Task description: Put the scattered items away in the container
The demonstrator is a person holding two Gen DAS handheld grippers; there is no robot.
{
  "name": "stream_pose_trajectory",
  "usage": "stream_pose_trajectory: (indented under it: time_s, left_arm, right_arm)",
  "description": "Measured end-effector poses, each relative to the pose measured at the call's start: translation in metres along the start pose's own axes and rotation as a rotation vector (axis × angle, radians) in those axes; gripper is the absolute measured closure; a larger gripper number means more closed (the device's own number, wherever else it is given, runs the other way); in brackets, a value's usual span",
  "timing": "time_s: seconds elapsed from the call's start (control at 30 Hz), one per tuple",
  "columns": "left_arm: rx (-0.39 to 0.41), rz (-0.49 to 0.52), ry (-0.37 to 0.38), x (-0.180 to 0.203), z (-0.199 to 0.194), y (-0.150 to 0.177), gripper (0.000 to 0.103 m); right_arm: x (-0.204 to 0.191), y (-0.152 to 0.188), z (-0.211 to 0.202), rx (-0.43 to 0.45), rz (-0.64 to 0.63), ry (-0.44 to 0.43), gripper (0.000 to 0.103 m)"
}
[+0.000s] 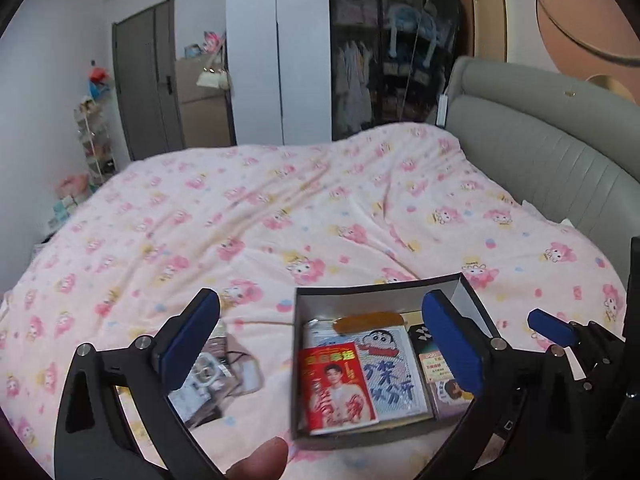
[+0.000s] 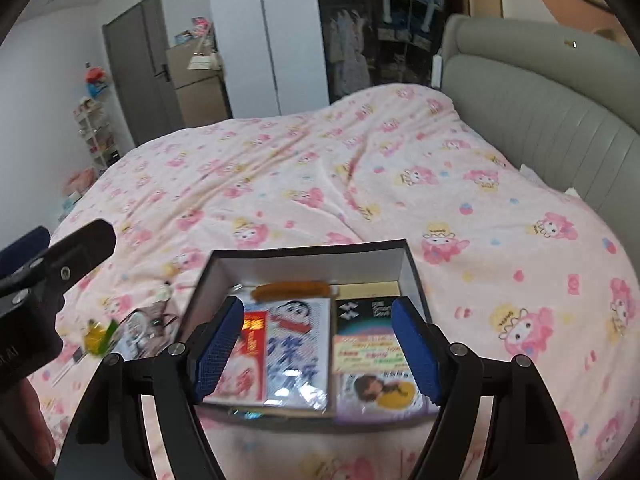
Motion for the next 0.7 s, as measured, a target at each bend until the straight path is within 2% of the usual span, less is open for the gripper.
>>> stream_pose_trajectory:
  time_s: [0.3, 0.37, 0.47, 0.7]
  left_arm:
    - [0.035, -0.022, -0.013, -0.027, -0.061, 0.024, 0.001]
    - [0.036, -0.039, -0.026, -0.035, -0.069, 0.036, 0.001]
    - [0.03, -0.064, -0.055, -0.046, -0.078, 0.06, 0.001]
    - [-0.033, -0.066, -0.042, -0.055, -0.072, 0.093, 0.001]
  right_arm:
    - [-0.037, 0.023, -0.07, 0.098, -0.025, 0.023, 0.025]
    - [-0.038, 0.036, -0.072, 0.103, 0.005, 0.042, 0.023]
    - [-0.041, 0.066, -0.069, 0.064, 0.039, 0.05, 0.023]
    - [-0.046, 0.088, -0.068, 0.046, 0.025, 0.061, 0.023]
Point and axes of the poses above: each gripper's, at about its wrist camera, not at the fingertips, and z roughly the way its jaws point, x to its right, y to its underside, the point moved 6 cm from there along z, roughly the way its jaws point, and after that the axes turned 6 degrees about -z, right-handed, at the moved point
